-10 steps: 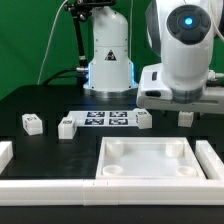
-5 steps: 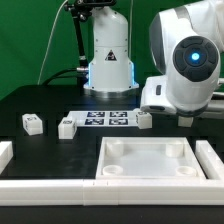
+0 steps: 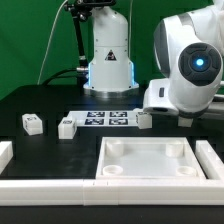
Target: Assemble one leg
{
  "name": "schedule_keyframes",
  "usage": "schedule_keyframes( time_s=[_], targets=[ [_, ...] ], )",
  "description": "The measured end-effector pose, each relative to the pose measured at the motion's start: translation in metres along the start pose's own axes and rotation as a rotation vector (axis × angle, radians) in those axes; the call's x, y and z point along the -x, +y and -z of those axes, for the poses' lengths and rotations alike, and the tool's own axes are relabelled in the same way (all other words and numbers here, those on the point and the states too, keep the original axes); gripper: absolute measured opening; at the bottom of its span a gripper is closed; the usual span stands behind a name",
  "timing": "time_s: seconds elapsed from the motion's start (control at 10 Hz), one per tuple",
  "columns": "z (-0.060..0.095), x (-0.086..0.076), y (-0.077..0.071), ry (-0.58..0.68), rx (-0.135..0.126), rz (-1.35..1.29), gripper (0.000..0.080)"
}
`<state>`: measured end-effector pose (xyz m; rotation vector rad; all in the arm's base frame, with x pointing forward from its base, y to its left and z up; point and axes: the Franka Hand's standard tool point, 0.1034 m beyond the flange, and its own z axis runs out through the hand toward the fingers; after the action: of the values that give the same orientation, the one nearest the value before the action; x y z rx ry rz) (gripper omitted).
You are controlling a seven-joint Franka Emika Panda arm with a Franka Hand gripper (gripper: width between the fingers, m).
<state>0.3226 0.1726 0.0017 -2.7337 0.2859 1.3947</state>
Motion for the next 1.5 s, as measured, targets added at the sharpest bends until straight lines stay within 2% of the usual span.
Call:
schedule_keyframes(
  time_s=[0.1, 0.3, 0.4, 0.5, 1.1, 1.3, 1.5],
  targets=[
    [-0.001, 0.0, 0.001, -0.004, 0.0, -0.002, 0.0648],
    [-0.001, 0.0, 0.001, -0.004, 0.0, -0.002, 0.0392],
    [-0.001, 0.0, 0.001, -0.003, 0.0, -0.002, 0.0392],
    [-0.001, 0.0, 0.001, -0.003, 0.0, -0.002, 0.0287],
    [0.002, 0.0, 0.002, -0.005, -0.002, 0.008, 0.0287],
    [0.04, 0.005, 0.012, -0.018, -0.025, 0.041, 0.0287],
    [0.065, 0.018, 0.02, -0.031, -0.039, 0.036, 0.0288]
  ],
)
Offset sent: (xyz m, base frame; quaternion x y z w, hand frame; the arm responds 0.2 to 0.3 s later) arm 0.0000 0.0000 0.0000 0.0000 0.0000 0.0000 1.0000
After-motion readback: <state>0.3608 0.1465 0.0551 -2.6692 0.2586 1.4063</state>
